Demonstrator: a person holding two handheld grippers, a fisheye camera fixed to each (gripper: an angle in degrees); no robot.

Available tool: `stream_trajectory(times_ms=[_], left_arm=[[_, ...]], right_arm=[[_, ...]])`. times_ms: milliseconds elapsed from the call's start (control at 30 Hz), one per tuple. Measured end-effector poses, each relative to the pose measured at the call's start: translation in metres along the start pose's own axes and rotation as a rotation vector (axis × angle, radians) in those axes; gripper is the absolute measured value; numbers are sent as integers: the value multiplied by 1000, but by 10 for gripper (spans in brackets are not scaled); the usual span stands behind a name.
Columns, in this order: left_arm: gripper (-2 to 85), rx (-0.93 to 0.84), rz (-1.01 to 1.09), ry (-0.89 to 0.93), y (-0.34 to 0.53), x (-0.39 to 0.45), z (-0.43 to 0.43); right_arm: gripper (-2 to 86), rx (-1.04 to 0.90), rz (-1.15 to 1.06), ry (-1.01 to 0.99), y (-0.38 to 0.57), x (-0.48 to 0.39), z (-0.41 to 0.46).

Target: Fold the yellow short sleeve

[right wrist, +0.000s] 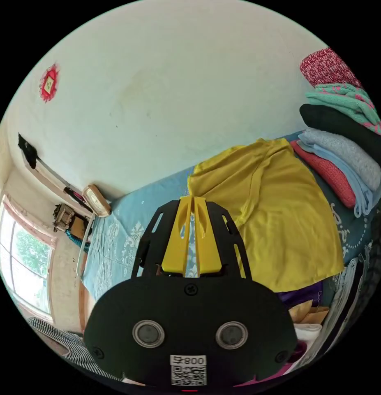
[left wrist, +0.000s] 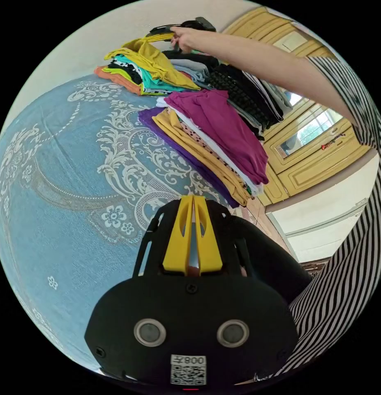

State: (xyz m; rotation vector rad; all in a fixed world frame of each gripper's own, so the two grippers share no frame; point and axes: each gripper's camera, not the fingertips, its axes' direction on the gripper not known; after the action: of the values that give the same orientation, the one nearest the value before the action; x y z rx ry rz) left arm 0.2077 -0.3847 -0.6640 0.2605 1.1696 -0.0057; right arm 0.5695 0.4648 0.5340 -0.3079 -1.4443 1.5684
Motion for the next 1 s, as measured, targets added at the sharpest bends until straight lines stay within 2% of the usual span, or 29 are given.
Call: stream_trajectory(times_ms=[267,467,667,833,1000], left_arm=[[4,86,-153,-41,37,-23,-116],[5,199,-303,-102,88,-29,-226],[7,330,-393,-134,148,-26,-325],[18,430,-458,-58,187,-27,-386],[42,487,-561,178,222,-42,-418]], right_arm=[[5,-63,-133,-383,131,-71,-48],[5,-166,-257,-554,250,-151,-82],[4,-168,-336,-723,347,-200,-151],[4,-153,-390,-706,419,-223,-213],[3,-126,-398,-690,482,-232,-256]])
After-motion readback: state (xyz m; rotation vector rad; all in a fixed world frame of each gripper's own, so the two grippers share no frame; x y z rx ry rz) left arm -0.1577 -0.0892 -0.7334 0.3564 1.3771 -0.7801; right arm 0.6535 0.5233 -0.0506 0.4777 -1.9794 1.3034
